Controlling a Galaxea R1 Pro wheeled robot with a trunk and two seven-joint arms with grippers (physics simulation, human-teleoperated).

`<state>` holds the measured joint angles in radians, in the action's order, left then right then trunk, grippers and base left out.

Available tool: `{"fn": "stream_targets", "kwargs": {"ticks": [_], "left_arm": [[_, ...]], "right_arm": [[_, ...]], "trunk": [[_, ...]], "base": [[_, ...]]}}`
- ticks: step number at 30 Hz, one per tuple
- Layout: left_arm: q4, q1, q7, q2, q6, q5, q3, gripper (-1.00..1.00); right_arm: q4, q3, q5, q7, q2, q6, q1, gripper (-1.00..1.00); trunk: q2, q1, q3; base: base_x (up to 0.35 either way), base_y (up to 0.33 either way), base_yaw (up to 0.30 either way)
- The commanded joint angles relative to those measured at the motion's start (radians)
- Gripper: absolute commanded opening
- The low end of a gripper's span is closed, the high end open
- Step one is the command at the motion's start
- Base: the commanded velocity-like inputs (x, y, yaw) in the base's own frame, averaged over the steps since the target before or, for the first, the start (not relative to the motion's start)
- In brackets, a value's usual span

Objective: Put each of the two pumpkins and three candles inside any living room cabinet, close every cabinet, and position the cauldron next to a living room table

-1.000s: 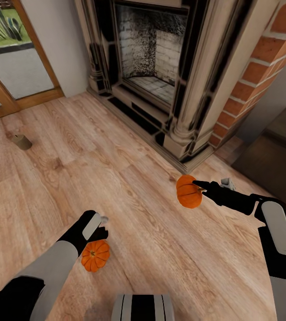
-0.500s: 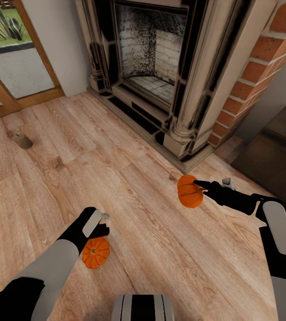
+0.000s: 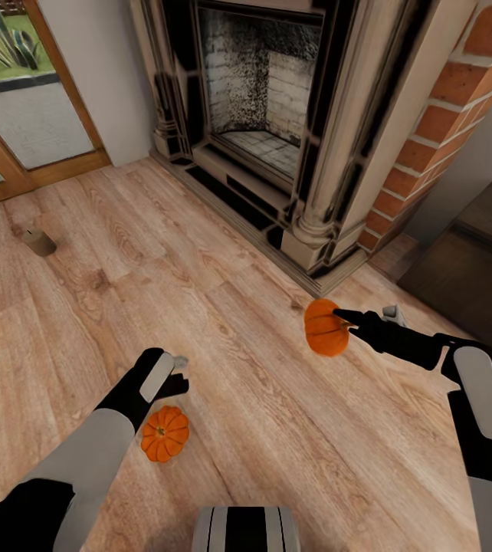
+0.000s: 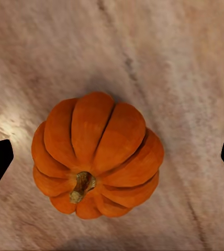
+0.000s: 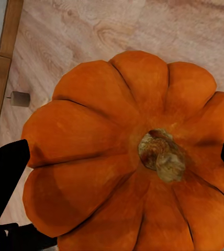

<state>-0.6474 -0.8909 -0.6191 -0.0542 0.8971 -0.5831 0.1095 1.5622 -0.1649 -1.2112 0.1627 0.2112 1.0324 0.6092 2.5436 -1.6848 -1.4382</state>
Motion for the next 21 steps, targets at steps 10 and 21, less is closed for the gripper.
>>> {"fn": "stream_targets", "kwargs": {"ticks": [10,21], "left_arm": [[-0.046,0.0,-0.011,0.001,-0.001,-0.009,0.004,1.0],[-0.026,0.0,-0.012,0.001,-0.002,-0.012,0.004,1.0]], "right_arm": [[0.001,-0.022,-0.008,-0.079,0.005,0.003,-0.014,-1.0],[0.001,-0.032,-0.008,-0.078,0.005,0.003,-0.014,-1.0]], "trunk": [[0.0,0.0,-0.003],[0.0,0.0,-0.019]], "base": [[0.0,0.0,0.0],[0.0,0.0,0.0]]}}
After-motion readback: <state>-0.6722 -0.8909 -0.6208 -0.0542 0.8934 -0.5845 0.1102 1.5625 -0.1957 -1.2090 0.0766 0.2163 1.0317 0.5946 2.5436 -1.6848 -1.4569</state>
